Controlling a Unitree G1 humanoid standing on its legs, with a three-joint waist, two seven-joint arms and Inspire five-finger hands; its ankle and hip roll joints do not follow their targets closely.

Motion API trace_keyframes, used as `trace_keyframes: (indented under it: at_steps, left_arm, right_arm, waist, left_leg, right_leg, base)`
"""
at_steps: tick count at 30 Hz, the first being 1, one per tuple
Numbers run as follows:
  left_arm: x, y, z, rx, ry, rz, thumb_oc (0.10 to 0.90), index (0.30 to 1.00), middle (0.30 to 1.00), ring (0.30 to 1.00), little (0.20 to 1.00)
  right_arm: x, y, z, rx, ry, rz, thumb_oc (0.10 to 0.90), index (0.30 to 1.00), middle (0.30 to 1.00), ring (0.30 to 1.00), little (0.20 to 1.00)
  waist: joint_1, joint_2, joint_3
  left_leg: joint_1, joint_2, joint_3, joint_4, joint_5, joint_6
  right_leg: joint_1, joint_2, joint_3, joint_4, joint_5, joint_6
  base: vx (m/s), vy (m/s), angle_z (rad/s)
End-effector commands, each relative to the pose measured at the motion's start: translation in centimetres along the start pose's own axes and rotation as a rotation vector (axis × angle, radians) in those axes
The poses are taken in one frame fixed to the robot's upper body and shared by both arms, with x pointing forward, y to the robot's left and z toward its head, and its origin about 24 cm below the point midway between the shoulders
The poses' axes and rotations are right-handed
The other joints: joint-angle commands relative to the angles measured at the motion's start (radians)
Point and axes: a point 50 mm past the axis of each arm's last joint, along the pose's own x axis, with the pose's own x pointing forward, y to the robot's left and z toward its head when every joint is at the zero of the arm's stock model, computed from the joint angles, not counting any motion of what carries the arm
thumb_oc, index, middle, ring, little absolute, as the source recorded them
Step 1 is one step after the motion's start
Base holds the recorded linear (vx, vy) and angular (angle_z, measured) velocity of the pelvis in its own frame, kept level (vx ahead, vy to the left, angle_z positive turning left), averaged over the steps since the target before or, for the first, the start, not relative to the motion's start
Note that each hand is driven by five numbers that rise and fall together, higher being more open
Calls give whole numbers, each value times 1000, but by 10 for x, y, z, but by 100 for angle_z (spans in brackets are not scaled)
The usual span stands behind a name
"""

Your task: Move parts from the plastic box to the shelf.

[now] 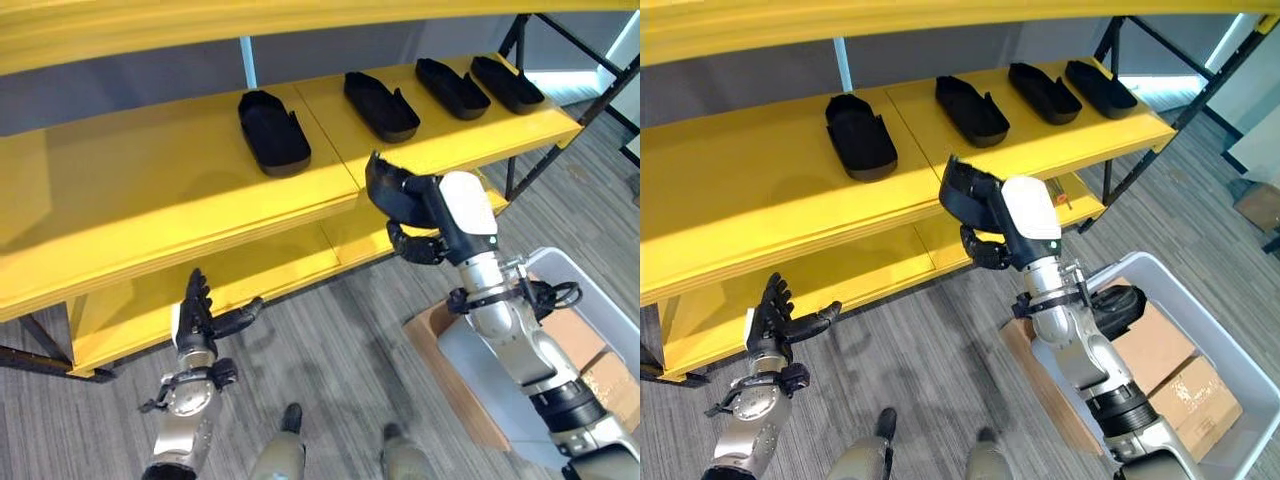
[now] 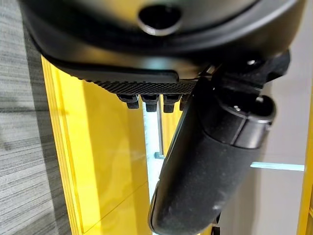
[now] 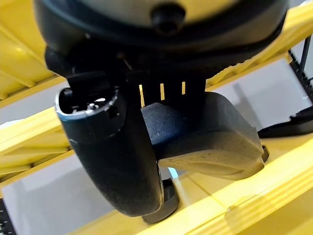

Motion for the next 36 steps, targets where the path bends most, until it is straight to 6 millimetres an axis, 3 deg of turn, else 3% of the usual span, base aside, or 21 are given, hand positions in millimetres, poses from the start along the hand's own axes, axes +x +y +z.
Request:
trace_keyframes:
  at_steps: [1, 4, 9, 10, 11, 13, 16, 17, 19, 21, 23, 24, 31, 36]
  left_arm:
    - [2, -28, 38, -26, -212, -115, 900, 1000, 1000, 1000, 1000]
    - [-2, -29, 32, -36, -191, -113, 900, 1000, 1000, 1000, 1000]
    - [-6, -35, 27, -65, -171, -127, 900, 1000, 1000, 1000, 1000]
    - [-6, -38, 28, -68, -174, -138, 900, 1000, 1000, 1000, 1000]
    - [-5, -42, 28, -78, -174, -154, 900, 1000, 1000, 1000, 1000]
    - [-5, -43, 31, -90, -184, -157, 900, 1000, 1000, 1000, 1000]
    - [-4, -42, 32, -81, -185, -158, 900, 1000, 1000, 1000, 1000]
    - [-2, -39, 34, -70, -198, -140, 900, 1000, 1000, 1000, 1000]
    - [-1, -37, 34, -62, -196, -127, 900, 1000, 1000, 1000, 1000]
    - [-1, -38, 34, -64, -197, -125, 900, 1000, 1000, 1000, 1000]
    - [-2, -39, 33, -63, -194, -123, 900, 1000, 1000, 1000, 1000]
    - [-1, -39, 35, -54, -206, -129, 900, 1000, 1000, 1000, 1000]
    - [6, -34, 53, -9, -280, -123, 900, 1000, 1000, 1000, 1000]
    - [8, -41, 62, -33, -309, -112, 900, 1000, 1000, 1000, 1000]
  right_arm:
    - [24, -52, 27, -14, -196, -244, 400, 300, 300, 300, 300]
    - [21, -51, 28, -14, -204, -233, 400, 300, 300, 300, 300]
    - [17, -59, 26, -40, -207, -264, 400, 300, 300, 300, 300]
    - [16, -63, 27, -39, -217, -287, 400, 300, 300, 300, 300]
    - [16, -67, 28, -46, -227, -297, 400, 300, 300, 300, 300]
    - [16, -69, 29, -61, -236, -305, 400, 300, 300, 300, 300]
    - [10, -75, 23, -114, -208, -339, 400, 300, 300, 300, 300]
    - [6, -79, 22, -136, -204, -361, 400, 300, 300, 300, 300]
    - [2, -83, 21, -168, -196, -370, 400, 300, 300, 300, 300]
    - [0, -85, 20, -186, -195, -375, 400, 300, 300, 300, 300]
    - [-6, -88, 19, -234, -184, -387, 400, 300, 300, 300, 300]
    - [-6, -90, 19, -244, -185, -393, 400, 300, 300, 300, 300]
    - [12, -96, 39, -315, -266, -467, 400, 300, 300, 300, 300]
    - [34, -92, 59, -351, -353, -448, 400, 300, 300, 300, 300]
  waist:
    - [-47, 11, -91]
    - [-51, -3, -87]
    - [-51, 6, -103]
    - [-56, 7, -96]
    - [-61, 9, -70]
    - [-54, 13, -43]
    - [-69, -3, -49]
    - [-70, 3, -58]
    - [-74, 24, -69]
    - [-79, 34, -74]
    - [-73, 65, -103]
    - [-68, 63, -107]
    - [-20, 5, -116]
    - [17, -37, -130]
  left_leg:
    - [33, -61, -23, -44, -31, 33]
    - [24, -76, -33, -3, -40, 23]
    - [28, -63, -21, 41, -71, -1]
    - [13, -60, -6, 106, -91, -11]
    - [-50, -51, 13, 247, -88, -41]
    - [-118, -33, 9, 346, -33, -75]
    - [-130, 139, 63, 207, -2, -65]
    - [-115, 268, 50, 23, 115, -93]
    - [-100, 340, 71, -102, 216, -135]
    - [-79, 357, 94, -143, 243, -153]
    - [-17, 339, 151, -211, 217, -169]
    - [-11, 326, 155, -206, 208, -164]
    - [-80, 211, 168, -64, 87, -97]
    - [-117, 167, 163, -60, 62, -70]
  right_leg:
    - [8, 53, -95, -122, 113, 1]
    - [64, 56, -59, -176, 125, -12]
    - [127, 42, -105, -241, 126, -23]
    - [137, 34, -111, -235, 108, -29]
    - [145, 22, -130, -226, 93, -41]
    - [151, 17, -142, -218, 86, -50]
    - [160, -24, -170, -224, 77, -34]
    - [168, -42, -172, -218, 59, -9]
    - [177, -53, -172, -206, 32, 6]
    - [182, -59, -175, -202, 24, 13]
    - [210, -80, -183, -218, 18, 34]
    - [215, -93, -187, -224, 24, 38]
    - [239, -220, -188, -269, 73, 104]
    - [219, -254, -207, -289, 115, 126]
  base:
    - [91, -28, -21]
    - [85, -69, 25]
    - [153, -130, 13]
    - [131, -104, 34]
    - [43, -53, 26]
    - [-35, 8, 44]
    - [98, 87, 59]
    - [208, 213, 67]
    - [184, 217, 37]
    - [127, 169, 20]
    - [219, 341, -3]
    - [231, 323, -19]
    - [157, 226, 10]
    - [72, 110, 15]
